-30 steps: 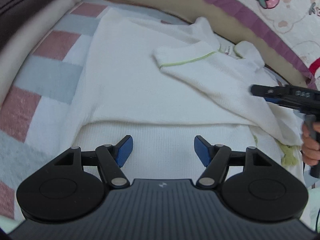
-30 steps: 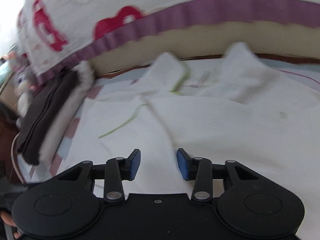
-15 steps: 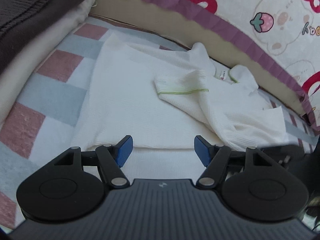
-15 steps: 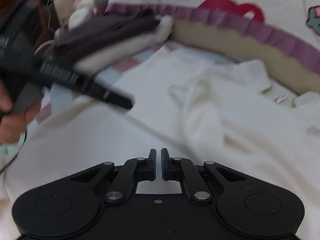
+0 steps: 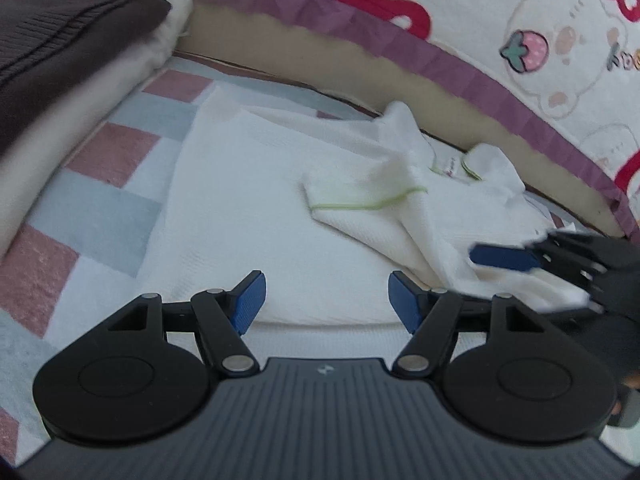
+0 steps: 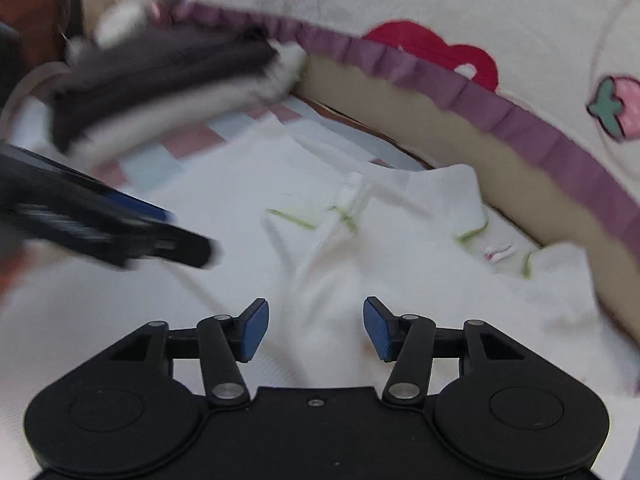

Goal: Fold clothes

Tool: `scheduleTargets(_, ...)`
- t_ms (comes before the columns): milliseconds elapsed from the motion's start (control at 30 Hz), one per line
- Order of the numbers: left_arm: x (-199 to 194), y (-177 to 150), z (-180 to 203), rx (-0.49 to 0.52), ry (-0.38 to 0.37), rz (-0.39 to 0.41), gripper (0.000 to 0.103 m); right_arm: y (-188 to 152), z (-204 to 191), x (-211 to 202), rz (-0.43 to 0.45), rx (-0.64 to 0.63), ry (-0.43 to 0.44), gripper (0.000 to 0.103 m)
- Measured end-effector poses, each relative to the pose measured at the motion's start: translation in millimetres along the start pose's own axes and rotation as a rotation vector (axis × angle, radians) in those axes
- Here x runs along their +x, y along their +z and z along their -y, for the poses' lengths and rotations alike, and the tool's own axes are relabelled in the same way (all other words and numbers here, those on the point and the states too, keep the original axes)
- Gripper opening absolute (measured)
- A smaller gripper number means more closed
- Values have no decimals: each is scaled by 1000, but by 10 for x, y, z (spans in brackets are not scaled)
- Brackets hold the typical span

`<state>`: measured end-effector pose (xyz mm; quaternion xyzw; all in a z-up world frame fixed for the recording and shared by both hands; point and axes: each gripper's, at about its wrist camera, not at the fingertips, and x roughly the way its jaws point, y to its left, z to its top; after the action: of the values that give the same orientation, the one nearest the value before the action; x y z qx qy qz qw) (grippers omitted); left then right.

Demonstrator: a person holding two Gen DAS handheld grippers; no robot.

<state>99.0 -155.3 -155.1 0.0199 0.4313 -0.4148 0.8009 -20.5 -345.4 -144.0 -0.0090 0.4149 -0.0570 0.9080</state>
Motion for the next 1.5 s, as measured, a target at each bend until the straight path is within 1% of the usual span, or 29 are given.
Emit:
scheduleTargets(33,-27,11,-5,-1,-4,8,67,3,-7,28,-1,3,3,44)
scheduleTargets(67,-51,18,-10,-3,-6,16,67,-41,-45,-20,14,0,25,12)
scheduleTargets(100,-71,23,-24,-12,-7,23,67,-86,-82,-67,30,-4,47,7)
scheduleTargets(200,-115,40,-91,-53,-15,34,67,-219,-196,-209,76,-13,112,7)
scheduleTargets(233,-118,45,-129,-78,-32,29,67,-263,-234,-256,92,-17,134,7)
scheduleTargets(267,-118,50,-169,-106,-55,24,68,-324,-300,-293,94,-53,151,7)
scheduleTargets(300,-110,53,-205,-134,-84,16,68,-395,-395,-303,77,-128,161,8)
scheduleTargets(367,-74,46,-270,-197,-125,0,68,-530,-579,-281,39,-300,145,8)
scheduleTargets(400,-55,41,-302,-228,-142,-9,68,-583,-646,-283,35,-366,131,12)
scheduleTargets(433,-41,33,-324,-248,-155,-17,68,-591,-670,-292,39,-381,122,13)
scheduleTargets(467,-32,23,-331,-253,-161,-25,68,-571,-675,-294,35,-364,119,14)
scheduleTargets(533,-33,11,-324,-240,-155,-32,68,-517,-636,-287,37,-276,135,23)
scheduleTargets(567,-39,12,-325,-231,-149,-30,68,-493,-608,-275,42,-225,153,32)
scheduleTargets(633,-50,14,-342,-228,-146,-28,68,-459,-614,-241,41,-176,165,35)
scheduleTargets(667,-54,18,-361,-236,-152,-28,68,-444,-626,-225,39,-159,168,38)
scheduleTargets(767,-54,45,-429,-276,-191,-26,68,-434,-710,-272,39,-146,205,38)
scheduleTargets(867,-32,62,-489,-325,-233,-34,69,-484,-793,-352,43,-179,241,38)
scheduleTargets(967,-7,57,-468,-315,-229,-46,69,-584,-897,-419,31,-219,281,38)
scheduleTargets(1033,12,48,-434,-286,-215,-59,70,-602,-895,-458,33,-207,287,38)
scheduleTargets(1100,33,38,-404,-252,-189,-70,70,-607,-742,-537,56,-112,267,36)
scheduleTargets(1233,58,25,-375,-184,-115,-74,70,-630,-297,-727,113,139,203,38)
scheduleTargets(1300,80,23,-363,-161,-97,-71,70,-681,54,-798,134,272,124,43)
scheduleTargets(1333,93,21,-357,-151,-89,-69,70,-706,234,-824,138,326,65,43)
scheduleTargets(1400,132,20,-343,-139,-104,-68,70,-751,632,-866,143,441,-72,43)
scheduleTargets(1433,150,14,-324,-128,-104,-63,70,-770,826,-874,146,492,-123,43)
scheduleTargets(1500,182,-1,-273,-98,-89,-47,68,-823,1189,-888,148,571,-195,43)
